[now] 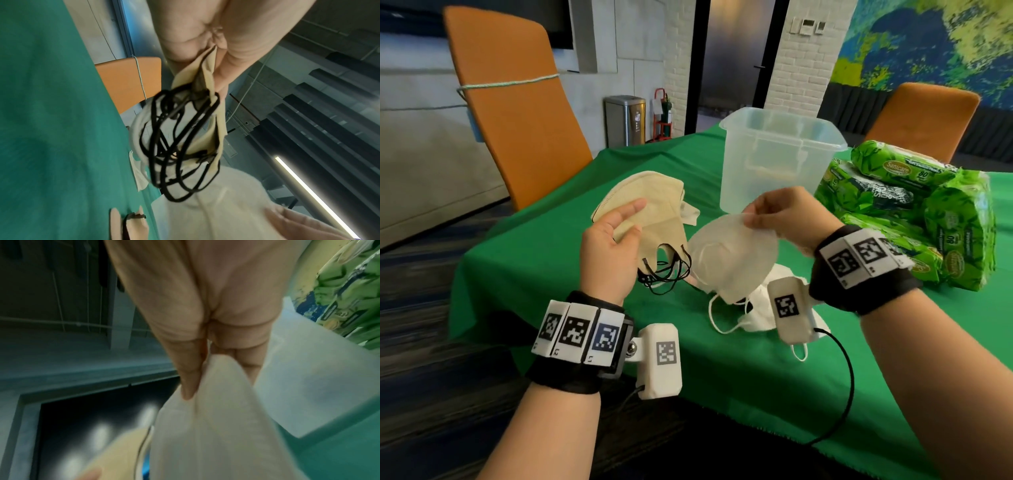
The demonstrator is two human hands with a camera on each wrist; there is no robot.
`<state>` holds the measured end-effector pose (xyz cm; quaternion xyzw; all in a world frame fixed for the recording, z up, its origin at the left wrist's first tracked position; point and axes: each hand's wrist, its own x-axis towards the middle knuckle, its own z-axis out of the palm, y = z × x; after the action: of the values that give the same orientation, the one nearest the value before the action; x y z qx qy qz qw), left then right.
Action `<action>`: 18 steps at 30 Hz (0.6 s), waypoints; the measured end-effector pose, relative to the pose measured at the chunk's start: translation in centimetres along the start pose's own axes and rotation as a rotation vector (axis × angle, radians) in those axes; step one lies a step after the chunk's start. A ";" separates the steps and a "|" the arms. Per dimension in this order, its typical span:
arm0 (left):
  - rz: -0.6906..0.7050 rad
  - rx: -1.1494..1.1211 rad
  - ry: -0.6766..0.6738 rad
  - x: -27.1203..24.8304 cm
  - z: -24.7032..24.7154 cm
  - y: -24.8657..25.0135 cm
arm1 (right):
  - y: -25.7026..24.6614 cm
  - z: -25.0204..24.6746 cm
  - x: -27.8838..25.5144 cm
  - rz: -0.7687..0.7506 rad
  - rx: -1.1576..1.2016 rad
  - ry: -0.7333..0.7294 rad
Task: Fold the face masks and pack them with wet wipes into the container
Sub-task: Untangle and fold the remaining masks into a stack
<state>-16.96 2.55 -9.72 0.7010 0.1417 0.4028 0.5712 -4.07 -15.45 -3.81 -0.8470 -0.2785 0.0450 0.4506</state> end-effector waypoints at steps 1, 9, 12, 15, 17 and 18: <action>-0.003 0.004 0.007 0.1 0.2 0.1 | -0.1 -0.6 -0.1 -0.012 0.103 0.008; -0.070 -0.055 0.024 0.5 1.7 0.4 | -1.2 -3.1 -1.3 -0.093 0.533 -0.042; -0.063 -0.153 -0.010 0.2 2.4 1.0 | -1.4 -3.1 -1.5 -0.107 0.596 -0.032; -0.025 -0.167 -0.034 0.0 2.8 1.5 | -1.5 -3.1 -1.5 -0.109 0.645 -0.015; -0.022 -0.169 -0.044 -0.1 2.9 1.7 | -1.4 -3.2 -1.6 -0.108 0.673 -0.003; -0.034 -0.184 -0.054 -0.1 2.9 1.8 | -1.4 -3.2 -1.6 -0.108 0.689 0.002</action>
<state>-15.33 -0.08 -8.22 0.6535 0.1005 0.3854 0.6436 -4.98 -17.97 -1.09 -0.6293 -0.2907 0.1115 0.7120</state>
